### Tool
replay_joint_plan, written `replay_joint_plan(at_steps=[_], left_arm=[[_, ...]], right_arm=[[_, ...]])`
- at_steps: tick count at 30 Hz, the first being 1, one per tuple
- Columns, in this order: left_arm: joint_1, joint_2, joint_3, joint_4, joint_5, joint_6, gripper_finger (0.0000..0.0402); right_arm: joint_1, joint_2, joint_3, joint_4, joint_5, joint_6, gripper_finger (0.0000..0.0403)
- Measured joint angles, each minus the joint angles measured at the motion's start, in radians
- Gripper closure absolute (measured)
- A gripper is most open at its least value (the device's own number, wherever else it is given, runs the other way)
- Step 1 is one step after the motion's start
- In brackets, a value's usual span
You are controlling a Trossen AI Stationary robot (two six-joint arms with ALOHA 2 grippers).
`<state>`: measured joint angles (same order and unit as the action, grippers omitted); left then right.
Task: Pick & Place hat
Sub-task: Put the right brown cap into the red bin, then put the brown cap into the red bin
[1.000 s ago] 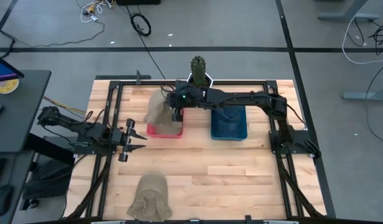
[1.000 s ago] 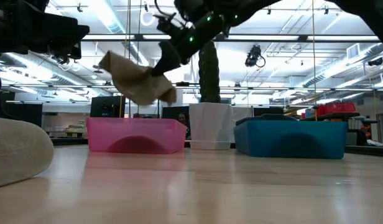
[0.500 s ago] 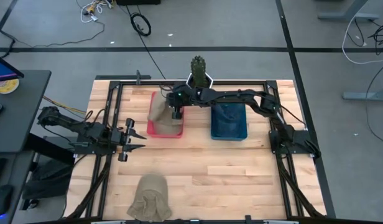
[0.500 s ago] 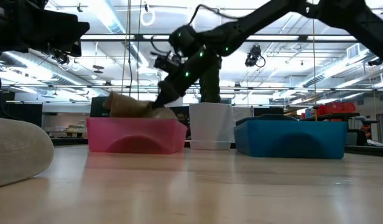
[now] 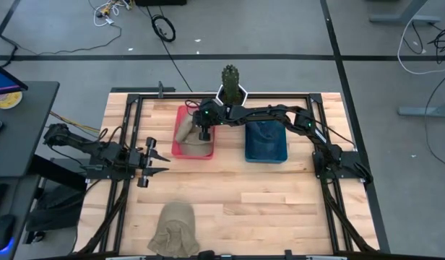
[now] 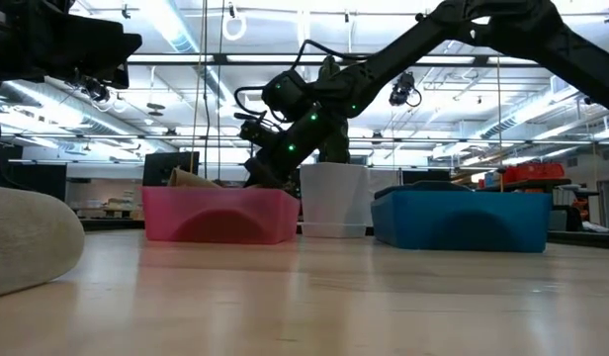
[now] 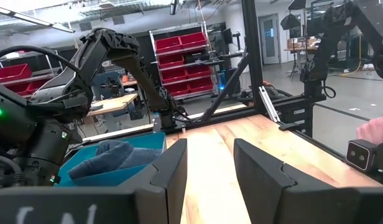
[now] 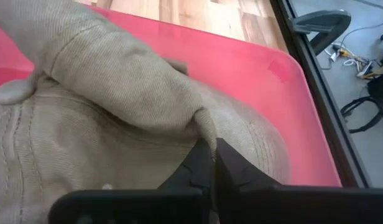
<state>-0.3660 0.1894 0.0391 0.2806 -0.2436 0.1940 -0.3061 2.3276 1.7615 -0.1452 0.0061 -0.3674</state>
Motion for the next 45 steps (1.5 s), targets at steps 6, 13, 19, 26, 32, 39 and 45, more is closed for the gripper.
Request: replay_joint_plan(at_steps=[6,13,19,26,32,39,45], left_arm=[[0.0,0.0,0.0,0.0,0.0,0.0,0.0266],[0.0,0.0,0.0,-0.001,0.0,0.0,0.0266],[0.0,0.0,0.0,-0.002,0.0,0.0,0.0266],[0.0,0.0,0.001,-0.003,0.0,-0.007,0.0266],[0.0,0.0,0.001,-0.006,0.0,-0.02,0.0266],[0.0,0.0,0.001,-0.01,0.0,-0.025,0.0266],[-0.001,0.0,0.002,-0.031,0.0,-0.051,0.0266]], right_arm=[[0.002,0.002,-0.002,0.021,0.002,0.025,0.0379],[0.014,-0.016,-0.006,0.015,0.019,0.063,0.0322],[0.037,-0.081,-0.007,-0.015,0.076,0.088,0.0285],[0.063,-0.16,-0.007,-0.108,0.089,0.323,0.0268],[0.091,-0.2,-0.005,-0.313,0.083,0.523,0.0271],[0.181,-0.232,-0.005,-0.362,0.084,0.527,0.027],[0.296,-0.266,-0.005,-0.354,0.227,0.51,0.027]])
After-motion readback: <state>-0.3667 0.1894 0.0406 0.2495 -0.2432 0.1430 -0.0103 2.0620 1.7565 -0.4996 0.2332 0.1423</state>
